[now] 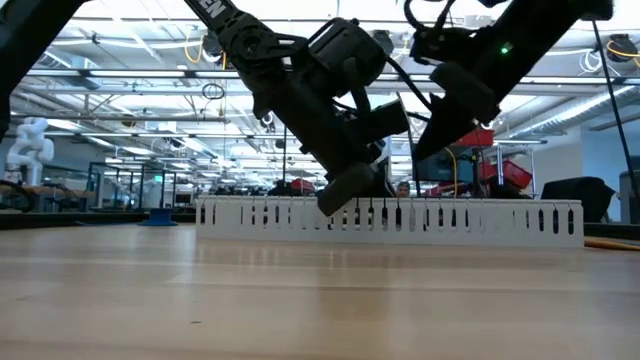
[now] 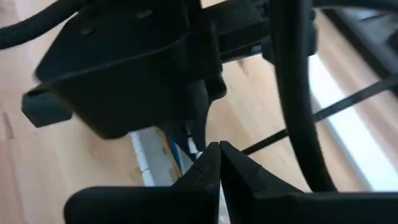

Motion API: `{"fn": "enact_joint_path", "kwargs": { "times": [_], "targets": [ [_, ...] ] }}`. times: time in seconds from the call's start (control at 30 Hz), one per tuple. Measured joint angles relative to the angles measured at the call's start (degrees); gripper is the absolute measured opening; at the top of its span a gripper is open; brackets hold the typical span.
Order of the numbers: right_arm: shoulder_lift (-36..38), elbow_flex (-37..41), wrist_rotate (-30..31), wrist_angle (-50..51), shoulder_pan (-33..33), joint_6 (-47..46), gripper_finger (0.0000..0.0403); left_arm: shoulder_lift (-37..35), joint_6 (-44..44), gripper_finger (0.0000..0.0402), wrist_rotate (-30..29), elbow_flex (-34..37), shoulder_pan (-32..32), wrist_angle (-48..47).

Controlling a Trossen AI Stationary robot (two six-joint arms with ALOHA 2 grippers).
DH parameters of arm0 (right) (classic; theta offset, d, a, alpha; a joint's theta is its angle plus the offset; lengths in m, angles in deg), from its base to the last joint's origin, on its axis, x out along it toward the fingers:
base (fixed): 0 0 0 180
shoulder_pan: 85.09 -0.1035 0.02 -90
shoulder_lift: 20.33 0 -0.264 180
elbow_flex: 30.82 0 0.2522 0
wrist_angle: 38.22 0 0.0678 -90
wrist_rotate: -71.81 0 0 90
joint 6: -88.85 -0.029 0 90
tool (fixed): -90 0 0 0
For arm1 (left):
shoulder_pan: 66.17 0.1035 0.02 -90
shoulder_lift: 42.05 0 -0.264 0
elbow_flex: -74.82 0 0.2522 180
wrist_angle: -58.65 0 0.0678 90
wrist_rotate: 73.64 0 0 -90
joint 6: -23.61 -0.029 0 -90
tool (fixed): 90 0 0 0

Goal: Ziptie cables
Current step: Put the colored ziptied cables into the white cable duct

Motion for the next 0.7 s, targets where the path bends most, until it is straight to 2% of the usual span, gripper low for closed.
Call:
{"fn": "enact_joint_path", "kwargs": {
  "times": [0.17,0.37,0.6,0.7],
  "targets": [
    [0.0,0.0,-4.77,-0.12,2.1,-0.12,0.0,0.94,-3.27,0.0004,-6.26,-0.01,-1.22,0.63],
    [0.04,3.66,-6.76,-1.47,5.11,-1.16,0.0,1.1,-5.9,0.0003,-9.83,0.02,-3.08,1.31],
    [0.04,10.1,-11.68,-14.77,8.5,1.67,0.0,1.17,-7.35,0.0003,-11.18,0.11,-4.29,1.78],
    [0.04,11.28,-12.39,-16.69,9.27,2.27,0.0,1.17,-7.73,0.0003,-11.65,0.11,-4.37,1.86]
  ]
}}
